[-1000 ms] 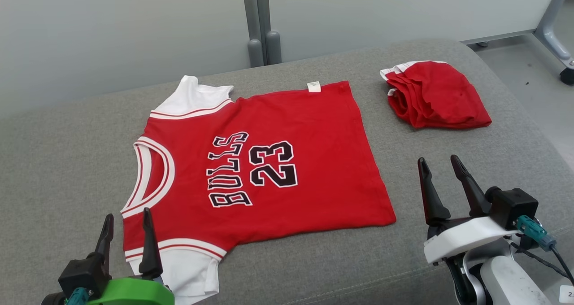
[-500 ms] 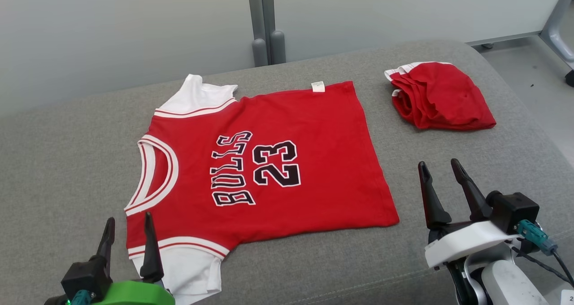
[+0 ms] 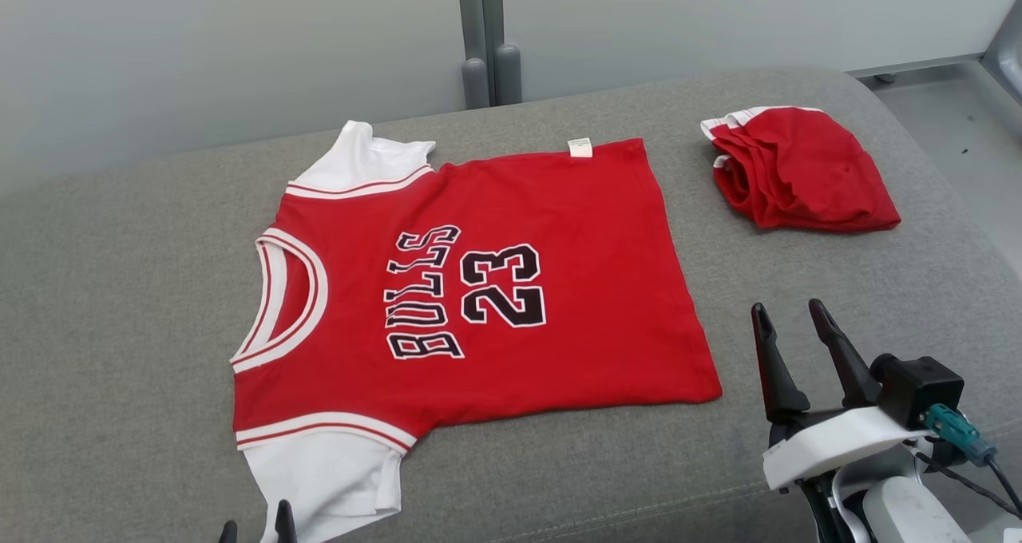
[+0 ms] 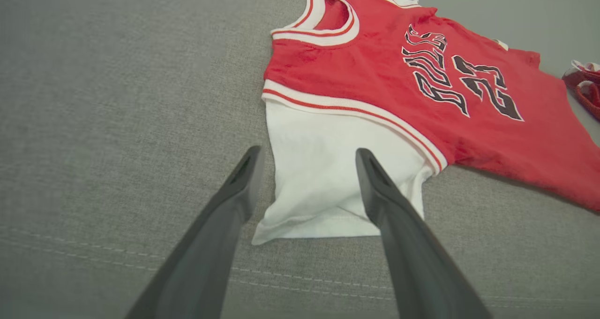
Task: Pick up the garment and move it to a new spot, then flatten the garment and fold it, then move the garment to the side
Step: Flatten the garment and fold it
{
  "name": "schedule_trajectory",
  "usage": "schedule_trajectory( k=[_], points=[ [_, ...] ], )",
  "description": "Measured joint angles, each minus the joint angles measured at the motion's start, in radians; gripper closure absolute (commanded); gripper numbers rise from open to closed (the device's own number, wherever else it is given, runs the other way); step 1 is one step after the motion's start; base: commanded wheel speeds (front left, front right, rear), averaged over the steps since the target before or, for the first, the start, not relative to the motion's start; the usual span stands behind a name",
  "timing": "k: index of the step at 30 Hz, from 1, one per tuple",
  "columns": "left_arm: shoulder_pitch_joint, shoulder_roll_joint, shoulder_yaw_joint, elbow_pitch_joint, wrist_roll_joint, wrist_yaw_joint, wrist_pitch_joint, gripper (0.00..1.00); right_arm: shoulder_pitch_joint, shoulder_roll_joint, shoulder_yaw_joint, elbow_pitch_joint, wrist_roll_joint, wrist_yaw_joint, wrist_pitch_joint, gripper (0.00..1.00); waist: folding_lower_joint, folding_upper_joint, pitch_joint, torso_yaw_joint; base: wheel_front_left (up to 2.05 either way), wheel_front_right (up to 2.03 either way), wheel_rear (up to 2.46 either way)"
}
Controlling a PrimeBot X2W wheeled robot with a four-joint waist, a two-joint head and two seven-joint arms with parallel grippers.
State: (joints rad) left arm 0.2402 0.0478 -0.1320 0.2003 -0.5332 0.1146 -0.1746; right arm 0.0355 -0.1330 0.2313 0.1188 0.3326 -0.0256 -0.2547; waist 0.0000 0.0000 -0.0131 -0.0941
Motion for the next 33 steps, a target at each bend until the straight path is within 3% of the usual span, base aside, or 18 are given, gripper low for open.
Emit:
schedule_trajectory(
  k=[3,11,32,33],
  points=[
    [0.010,0.000,-0.002,0.020,-0.041,-0.005,0.019,0.00,0.000,0.003,0.000,0.007,-0.008,0.008,0.000,0.00,0.0000,0.0000,0.004,0.004,0.00,0.00,0.00],
    [0.012,0.000,-0.033,0.074,-0.019,-0.037,0.043,0.00,0.000,0.005,-0.005,0.014,-0.018,0.021,0.000,0.00,0.0000,0.0000,0.012,0.007,0.00,0.00,0.00],
    [-0.048,0.000,-0.004,0.213,-0.037,-0.070,-0.012,0.00,-0.002,0.007,-0.027,0.032,-0.035,0.045,0.000,0.00,0.0000,0.0000,0.035,-0.008,0.00,0.00,0.00],
    [-0.049,0.000,-0.004,0.219,-0.040,-0.072,-0.012,0.12,-0.003,0.007,-0.028,0.032,-0.036,0.048,0.000,0.00,0.0000,0.0000,0.036,-0.009,0.00,0.00,0.00]
  ],
)
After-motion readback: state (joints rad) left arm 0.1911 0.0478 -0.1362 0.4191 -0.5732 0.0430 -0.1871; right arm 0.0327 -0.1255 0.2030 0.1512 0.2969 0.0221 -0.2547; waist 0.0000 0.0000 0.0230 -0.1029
